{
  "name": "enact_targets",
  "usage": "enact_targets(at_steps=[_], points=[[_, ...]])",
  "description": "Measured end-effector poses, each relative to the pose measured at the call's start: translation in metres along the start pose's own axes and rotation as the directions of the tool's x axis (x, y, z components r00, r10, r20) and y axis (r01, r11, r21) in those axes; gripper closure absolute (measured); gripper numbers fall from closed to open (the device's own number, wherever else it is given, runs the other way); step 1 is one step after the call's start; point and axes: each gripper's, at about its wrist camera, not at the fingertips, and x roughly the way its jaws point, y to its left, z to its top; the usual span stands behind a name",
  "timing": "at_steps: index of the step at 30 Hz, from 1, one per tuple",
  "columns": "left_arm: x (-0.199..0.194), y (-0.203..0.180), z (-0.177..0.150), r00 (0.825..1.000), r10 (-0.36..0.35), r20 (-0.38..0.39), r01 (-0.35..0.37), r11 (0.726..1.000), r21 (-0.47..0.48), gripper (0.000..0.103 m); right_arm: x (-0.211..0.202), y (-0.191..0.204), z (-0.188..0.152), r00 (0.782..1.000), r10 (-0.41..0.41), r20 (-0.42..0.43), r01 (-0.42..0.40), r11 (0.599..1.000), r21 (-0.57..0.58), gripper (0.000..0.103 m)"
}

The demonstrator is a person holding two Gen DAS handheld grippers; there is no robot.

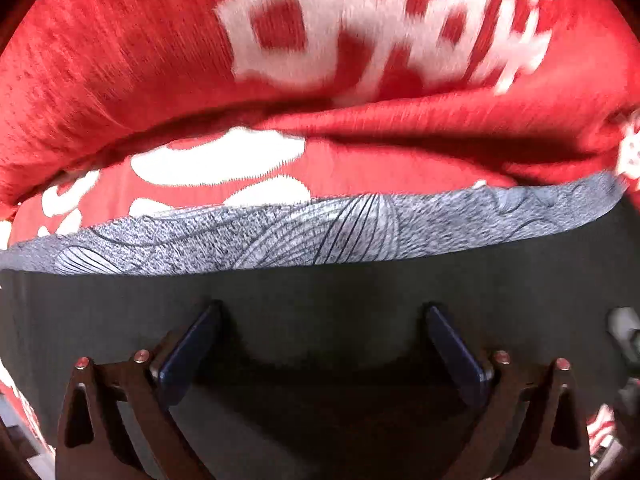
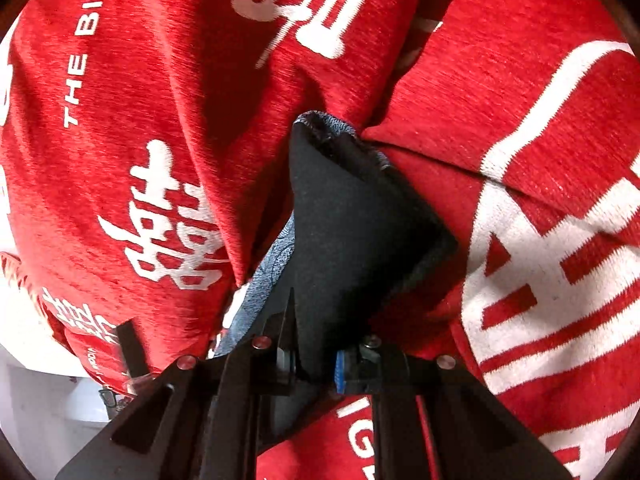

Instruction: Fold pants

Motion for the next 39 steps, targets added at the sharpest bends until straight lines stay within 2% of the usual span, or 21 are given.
enact_targets(at_steps=[3, 6, 9, 12, 14, 17, 18, 21, 23, 28, 29, 30, 31, 33, 34, 36, 38, 39], points=[[-0.009, -0.009, -0.004, 0.999, 0.025, 0.033, -0.028, 0.996, 0.084, 0.0, -0.002, 0.014, -0.001, 1.0, -0.01, 0.0, 0.01, 0.999, -0.048, 0.089], [-0.025, 0.0, -0.011, 1.0, 0.007, 0.017, -0.008, 0.997, 0.081, 0.0, -0.007, 0.033, -0.003, 0.999, -0.037, 0.007, 0.038, 0.992, -0.123, 0.089], [-0.044, 0.005, -0.035, 0.998, 0.013, 0.056, -0.019, 0.994, 0.109, 0.0, -0.013, 0.051, -0.006, 0.999, -0.046, 0.012, 0.047, 0.981, -0.186, 0.089], [-0.039, 0.002, -0.064, 0.999, 0.012, 0.034, -0.018, 0.985, 0.172, 0.0, -0.017, 0.069, -0.013, 0.999, -0.047, 0.008, 0.048, 0.971, -0.234, 0.089], [-0.034, -0.003, -0.069, 0.999, -0.002, 0.042, -0.005, 0.984, 0.177, 0.0, -0.016, 0.085, -0.02, 0.998, -0.068, -0.01, 0.062, 0.958, -0.281, 0.089], [-0.034, 0.015, -0.064, 0.998, -0.055, -0.04, 0.059, 0.991, 0.117, 0.0, -0.013, 0.114, -0.038, 0.992, -0.126, -0.001, 0.116, 0.912, -0.394, 0.089], [-0.038, 0.024, -0.064, 0.998, -0.056, -0.041, 0.06, 0.993, 0.103, 0.0, -0.012, 0.124, -0.043, 0.989, -0.144, 0.008, 0.134, 0.895, -0.426, 0.089], [-0.064, 0.06, -0.067, 0.998, -0.061, 0.02, 0.059, 0.993, 0.097, 0.0, -0.007, 0.155, -0.059, 0.984, -0.176, 0.02, 0.163, 0.853, -0.496, 0.089], [-0.081, 0.096, -0.069, 0.998, -0.034, 0.051, 0.029, 0.995, 0.094, 0.0, 0.0, 0.173, -0.073, 0.978, -0.205, 0.033, 0.188, 0.81, -0.556, 0.089], [-0.095, 0.187, -0.066, 1.0, 0.018, 0.026, -0.017, 1.0, -0.024, 0.0, 0.04, 0.211, -0.125, 0.964, -0.266, 0.016, 0.204, 0.698, -0.687, 0.089], [-0.095, 0.206, -0.07, 0.999, 0.041, 0.023, -0.04, 0.998, -0.054, 0.0, 0.053, 0.216, -0.14, 0.941, -0.335, 0.044, 0.248, 0.595, -0.764, 0.089], [-0.093, 0.227, -0.071, 0.998, 0.06, 0.019, -0.058, 0.996, -0.074, 0.0, 0.07, 0.219, -0.158, 0.932, -0.361, 0.045, 0.255, 0.56, -0.788, 0.088], [-0.091, 0.248, -0.075, 0.996, 0.089, 0.004, -0.088, 0.991, -0.103, 0.0, 0.082, 0.218, -0.169, 0.924, -0.379, 0.044, 0.26, 0.542, -0.8, 0.087], [-0.085, 0.278, -0.086, 0.994, 0.103, -0.021, -0.105, 0.982, -0.154, 0.0, 0.113, 0.214, -0.196, 0.906, -0.424, 0.018, 0.259, 0.518, -0.816, 0.082], [-0.084, 0.286, -0.089, 0.994, 0.101, -0.027, -0.105, 0.98, -0.169, 0.0, 0.13, 0.21, -0.209, 0.888, -0.459, -0.001, 0.26, 0.504, -0.824, 0.081], [-0.083, 0.306, -0.095, 0.995, 0.09, -0.036, -0.095, 0.976, -0.198, 0.0, 0.157, 0.204, -0.241, 0.846, -0.533, -0.004, 0.279, 0.449, -0.849, 0.078], [-0.082, 0.32, -0.098, 0.996, 0.079, -0.037, -0.085, 0.975, -0.207, 0.0, 0.17, 0.206, -0.27, 0.816, -0.574, 0.066, 0.313, 0.343, -0.886, 0.074], [-0.08, 0.328, -0.098, 0.997, 0.072, -0.037, -0.078, 0.975, -0.21, 0.0, 0.172, 0.209, -0.284, 0.794, -0.594, 0.131, 0.347, 0.265, -0.9, 0.067]])
